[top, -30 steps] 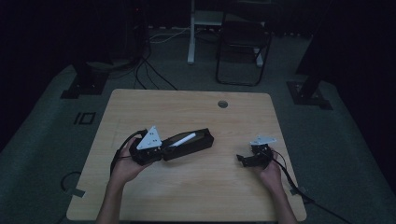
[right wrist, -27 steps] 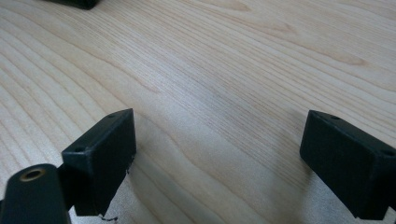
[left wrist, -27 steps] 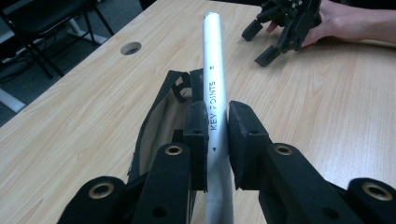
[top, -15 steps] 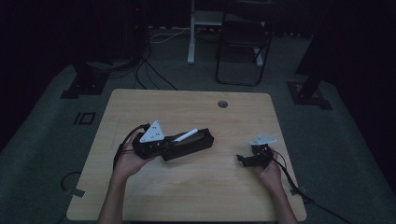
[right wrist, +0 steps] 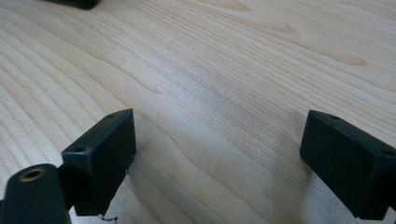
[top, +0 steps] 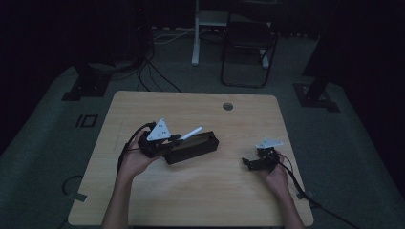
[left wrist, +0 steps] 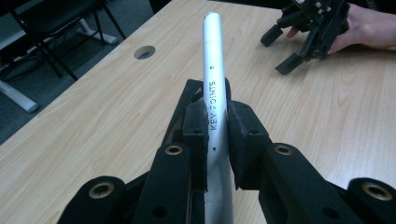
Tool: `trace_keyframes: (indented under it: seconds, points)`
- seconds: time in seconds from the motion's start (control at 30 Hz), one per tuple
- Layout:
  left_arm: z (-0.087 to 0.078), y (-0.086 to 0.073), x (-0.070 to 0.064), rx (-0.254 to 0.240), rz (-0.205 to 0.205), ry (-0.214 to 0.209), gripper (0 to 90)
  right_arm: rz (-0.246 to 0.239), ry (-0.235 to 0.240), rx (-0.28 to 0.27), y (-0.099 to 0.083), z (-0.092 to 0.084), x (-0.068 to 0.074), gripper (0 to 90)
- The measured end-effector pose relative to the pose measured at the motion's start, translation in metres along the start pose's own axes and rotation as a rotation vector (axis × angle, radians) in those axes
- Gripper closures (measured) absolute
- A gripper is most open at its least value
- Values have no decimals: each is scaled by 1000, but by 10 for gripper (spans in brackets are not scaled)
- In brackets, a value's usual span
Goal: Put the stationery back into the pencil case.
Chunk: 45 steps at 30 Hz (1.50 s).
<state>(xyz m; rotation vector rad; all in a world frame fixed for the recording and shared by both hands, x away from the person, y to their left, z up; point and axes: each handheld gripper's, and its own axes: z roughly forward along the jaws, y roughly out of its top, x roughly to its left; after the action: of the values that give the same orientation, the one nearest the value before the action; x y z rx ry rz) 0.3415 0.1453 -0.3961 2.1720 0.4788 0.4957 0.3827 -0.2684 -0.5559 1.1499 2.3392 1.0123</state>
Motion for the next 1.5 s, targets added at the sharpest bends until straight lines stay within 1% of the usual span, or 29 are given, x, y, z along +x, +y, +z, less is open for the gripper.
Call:
trace_keyframes:
  seconds: [0.23,0.27,0.43,0.77,1.03,1.13,1.5]
  points:
    - [3,3,3,-3,-1,1,785,-1,0,1,0,0,0,107]
    - [4,3,4,-6,-8,3,785,-1,1,1,0,0,0,107]
    - [5,4,6,-11,-14,5,785,-1,0,1,0,0,0,107]
    - [14,3,9,16,-10,3,785,-2,2,0,0,0,0,107]
    - [19,1,13,24,-17,7,785,-2,2,0,0,0,0,107]
    - [23,-1,15,26,-27,14,785,-2,2,0,0,0,0,107]
    - [35,-6,21,43,-36,21,785,-1,3,0,0,0,0,107]
